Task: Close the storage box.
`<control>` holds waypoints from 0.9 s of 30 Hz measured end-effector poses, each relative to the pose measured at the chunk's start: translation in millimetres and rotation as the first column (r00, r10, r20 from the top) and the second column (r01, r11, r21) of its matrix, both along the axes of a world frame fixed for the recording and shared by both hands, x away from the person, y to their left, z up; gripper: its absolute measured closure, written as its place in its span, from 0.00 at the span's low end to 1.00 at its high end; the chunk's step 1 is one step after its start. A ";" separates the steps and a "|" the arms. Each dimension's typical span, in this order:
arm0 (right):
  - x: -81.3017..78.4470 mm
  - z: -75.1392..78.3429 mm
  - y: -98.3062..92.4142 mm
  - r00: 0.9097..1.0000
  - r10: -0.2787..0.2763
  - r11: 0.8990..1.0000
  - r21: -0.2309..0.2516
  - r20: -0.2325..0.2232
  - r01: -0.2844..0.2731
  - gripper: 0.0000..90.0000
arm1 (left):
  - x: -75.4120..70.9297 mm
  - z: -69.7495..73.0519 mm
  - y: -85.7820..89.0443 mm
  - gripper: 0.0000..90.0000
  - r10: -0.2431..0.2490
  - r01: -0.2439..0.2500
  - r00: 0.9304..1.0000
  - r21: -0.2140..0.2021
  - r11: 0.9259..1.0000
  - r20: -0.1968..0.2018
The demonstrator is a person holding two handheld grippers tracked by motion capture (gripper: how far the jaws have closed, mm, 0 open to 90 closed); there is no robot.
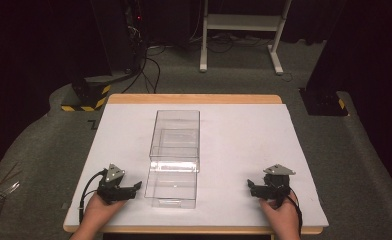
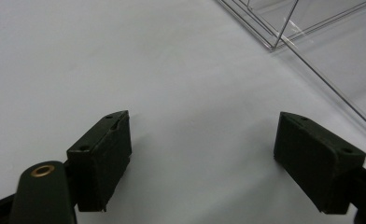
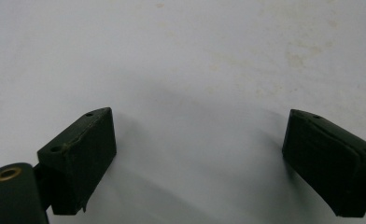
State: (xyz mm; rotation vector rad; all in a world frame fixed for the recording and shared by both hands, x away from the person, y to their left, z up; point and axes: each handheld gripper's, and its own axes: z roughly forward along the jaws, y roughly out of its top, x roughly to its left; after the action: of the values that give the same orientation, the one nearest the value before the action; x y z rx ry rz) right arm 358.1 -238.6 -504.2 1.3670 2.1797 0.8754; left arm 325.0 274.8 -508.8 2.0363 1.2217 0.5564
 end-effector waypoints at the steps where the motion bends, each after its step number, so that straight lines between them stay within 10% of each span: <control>1: 0.0 0.0 0.0 1.000 0.000 1.000 0.000 0.000 0.000 0.11 | 0.0 0.0 0.0 0.21 0.000 0.000 1.000 0.000 1.000 0.000; 27: 0.4 0.1 -0.2 1.000 0.002 1.000 0.003 -0.005 -0.002 0.10 | -0.1 0.2 -0.3 0.22 0.004 -0.004 1.000 -0.001 1.000 0.001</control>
State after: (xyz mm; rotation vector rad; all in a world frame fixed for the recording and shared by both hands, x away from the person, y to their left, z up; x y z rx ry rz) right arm 358.5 -238.8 -504.1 1.3698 2.1847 0.8777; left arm 324.9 274.5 -508.6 2.0327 1.2258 0.5585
